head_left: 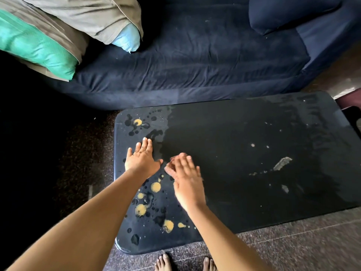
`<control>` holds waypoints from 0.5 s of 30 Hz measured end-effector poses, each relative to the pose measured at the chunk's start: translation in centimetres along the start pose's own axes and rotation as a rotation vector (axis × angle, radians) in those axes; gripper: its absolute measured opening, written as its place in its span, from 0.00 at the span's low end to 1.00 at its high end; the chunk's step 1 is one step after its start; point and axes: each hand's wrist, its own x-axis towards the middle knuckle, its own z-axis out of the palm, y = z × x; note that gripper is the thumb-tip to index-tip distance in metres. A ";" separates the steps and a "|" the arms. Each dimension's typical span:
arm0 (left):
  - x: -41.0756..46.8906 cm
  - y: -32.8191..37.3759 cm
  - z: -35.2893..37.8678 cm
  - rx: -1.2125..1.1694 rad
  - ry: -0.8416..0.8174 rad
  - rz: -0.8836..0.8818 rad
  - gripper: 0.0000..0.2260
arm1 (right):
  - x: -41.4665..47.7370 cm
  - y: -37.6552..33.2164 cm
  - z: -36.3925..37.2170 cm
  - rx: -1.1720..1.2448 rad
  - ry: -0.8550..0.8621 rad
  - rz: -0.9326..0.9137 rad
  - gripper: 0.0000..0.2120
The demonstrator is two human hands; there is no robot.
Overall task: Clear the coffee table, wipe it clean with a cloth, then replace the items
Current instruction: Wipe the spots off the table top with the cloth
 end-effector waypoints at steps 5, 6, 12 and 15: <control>0.0 -0.1 0.0 -0.006 0.011 0.003 0.34 | -1.3 3.8 -0.6 -0.038 -0.017 0.014 0.32; 0.0 -0.2 0.1 -0.008 0.013 0.005 0.34 | -1.6 4.4 -1.1 -0.018 0.032 0.135 0.32; -0.4 -0.8 0.4 -0.126 0.131 0.032 0.32 | -2.5 0.1 1.2 0.044 0.114 0.140 0.32; -2.6 -1.4 1.8 -0.129 0.266 0.109 0.31 | -3.6 0.4 1.6 -0.061 -0.016 -0.214 0.31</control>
